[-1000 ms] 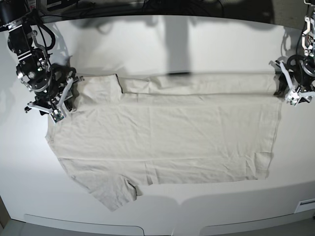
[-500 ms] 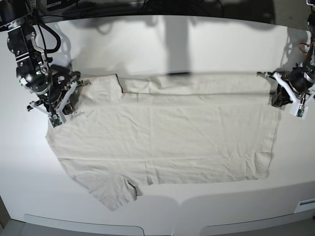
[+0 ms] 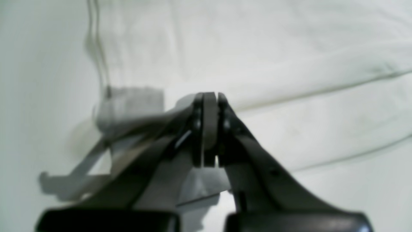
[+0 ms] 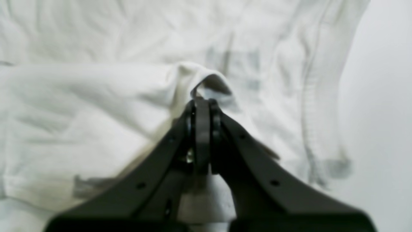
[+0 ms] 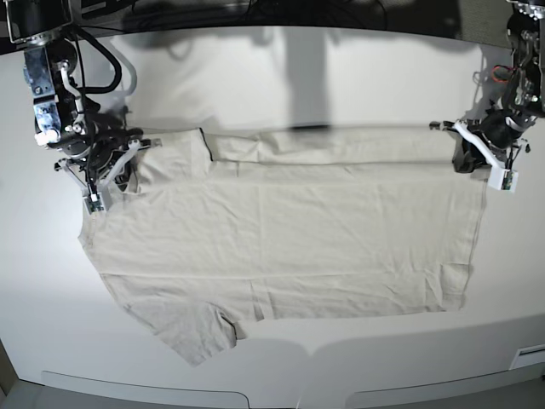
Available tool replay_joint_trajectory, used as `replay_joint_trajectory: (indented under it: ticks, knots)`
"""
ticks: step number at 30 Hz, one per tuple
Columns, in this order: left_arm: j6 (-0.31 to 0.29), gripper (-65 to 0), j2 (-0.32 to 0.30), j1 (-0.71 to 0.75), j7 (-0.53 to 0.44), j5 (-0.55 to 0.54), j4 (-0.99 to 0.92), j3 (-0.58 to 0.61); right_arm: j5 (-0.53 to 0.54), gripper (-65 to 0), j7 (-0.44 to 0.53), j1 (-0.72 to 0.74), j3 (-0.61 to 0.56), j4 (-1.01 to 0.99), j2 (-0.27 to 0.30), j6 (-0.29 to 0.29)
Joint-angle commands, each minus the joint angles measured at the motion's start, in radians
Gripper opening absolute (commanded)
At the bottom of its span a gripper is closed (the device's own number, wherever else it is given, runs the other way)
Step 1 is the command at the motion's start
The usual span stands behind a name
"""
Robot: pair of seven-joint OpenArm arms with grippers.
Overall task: Fold the T-shirt properly
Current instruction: 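Release the shoulder edge and move both grippers toward the hem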
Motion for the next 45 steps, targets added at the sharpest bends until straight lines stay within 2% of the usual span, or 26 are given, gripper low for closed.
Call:
replay_joint_trajectory:
  ticks: [1,4,7,13,17,24,29,34,38,42,45]
  knots:
    - [0.0,-65.0,-0.016,-0.01,-0.029,-0.008,-0.016,-0.01,-0.002,-65.0,-0.008,0.013,0.009,-0.01,0.019,0.004]
    - [0.0,-65.0,-0.006,-0.01,-0.054,-0.008,-0.106,-0.01,0.0,-65.0,-0.01,0.007,0.009,-0.055,0.019,0.045]
    - [-0.001,-65.0,0.015,-0.006,-0.039,-0.008,-0.155,-0.01,-0.003,-65.0,-0.006,-0.015,0.009,-0.056,0.02,0.053]
    - [-0.002,-65.0,0.027,0.056,-0.023,-0.003,-0.152,-0.01,-0.01,-65.0,0.029,-0.077,0.009,-0.055,0.026,0.052]
    - [-0.002,-65.0,0.028,0.136,-0.029,0.041,-0.129,-0.011,-0.007,-65.0,0.04,-0.136,0.009,-0.04,0.046,0.052]
    - [0.0,-65.0,0.028,0.273,-0.059,0.073,-0.062,-0.012,-0.044,-65.0,0.063,-0.294,0.009,0.068,0.053,0.05]
    - [0.0,-65.0,0.028,0.369,-0.06,0.098,-0.018,-0.013,-0.06,-65.0,0.062,-0.415,0.015,0.143,0.053,0.024]
    - [0.0,-65.0,0.029,0.46,-0.098,0.098,0.0,-0.027,-0.072,-65.0,0.076,-0.547,0.1,0.193,0.047,0.01]
    - [-0.001,-65.0,0.029,0.507,-0.126,0.097,0.001,-0.076,-0.071,-65.0,0.125,-0.64,0.214,0.225,0.004,0.01]
    - [-0.021,-65.0,0.029,0.541,-0.126,0.098,0.041,-0.095,-0.072,-65.0,0.153,-0.665,0.283,0.238,-0.04,0.011]
    - [-0.037,-65.0,0.028,0.543,-0.126,0.098,0.092,-0.096,-0.071,-65.0,0.172,-0.65,0.295,0.238,-0.047,0.011]
